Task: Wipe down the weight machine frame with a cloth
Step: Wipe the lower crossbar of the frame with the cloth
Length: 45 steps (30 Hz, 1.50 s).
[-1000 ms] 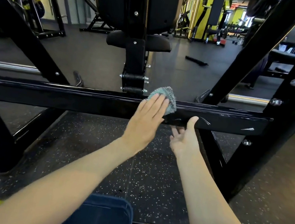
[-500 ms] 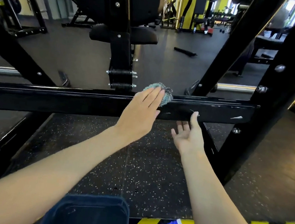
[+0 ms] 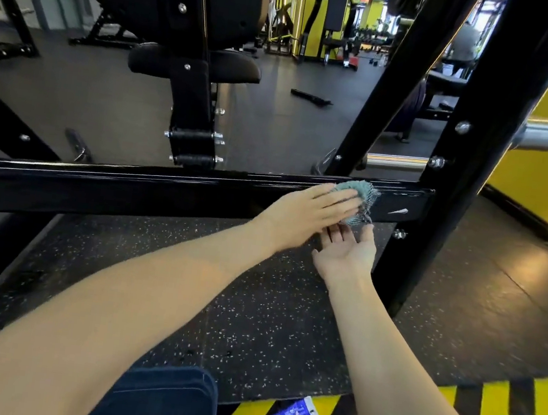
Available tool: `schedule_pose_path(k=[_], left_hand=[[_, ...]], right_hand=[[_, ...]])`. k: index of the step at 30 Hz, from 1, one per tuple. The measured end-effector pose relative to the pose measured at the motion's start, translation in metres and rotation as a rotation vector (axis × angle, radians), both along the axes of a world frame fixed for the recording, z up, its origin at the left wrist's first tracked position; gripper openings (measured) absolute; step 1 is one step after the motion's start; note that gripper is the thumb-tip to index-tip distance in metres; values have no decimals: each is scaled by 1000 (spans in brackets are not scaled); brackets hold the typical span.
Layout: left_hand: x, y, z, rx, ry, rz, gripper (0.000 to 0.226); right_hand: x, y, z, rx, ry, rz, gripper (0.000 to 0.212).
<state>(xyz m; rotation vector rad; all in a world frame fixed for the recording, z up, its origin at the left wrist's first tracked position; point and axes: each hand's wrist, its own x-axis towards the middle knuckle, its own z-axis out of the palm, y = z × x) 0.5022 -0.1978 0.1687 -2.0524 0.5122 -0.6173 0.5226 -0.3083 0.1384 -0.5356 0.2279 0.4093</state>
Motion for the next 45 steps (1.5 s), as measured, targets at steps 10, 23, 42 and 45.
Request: schedule_pose_path(k=[10,23,42,45], left_hand=[[-54,103,18,274,93,-95,62],[-85,117,3,153,119,-85,53],[-72,107,-10,291,156,-70,46],[-73,110,-21,207,87,-25,50]], right_hand=[[2,-2,3,-130,-35,56,68],[-5,43,-2,-366,-29,58,66],[9,27,-10,-576,-56,-104,61],[7,34,-13,-563,-41,-93,57]])
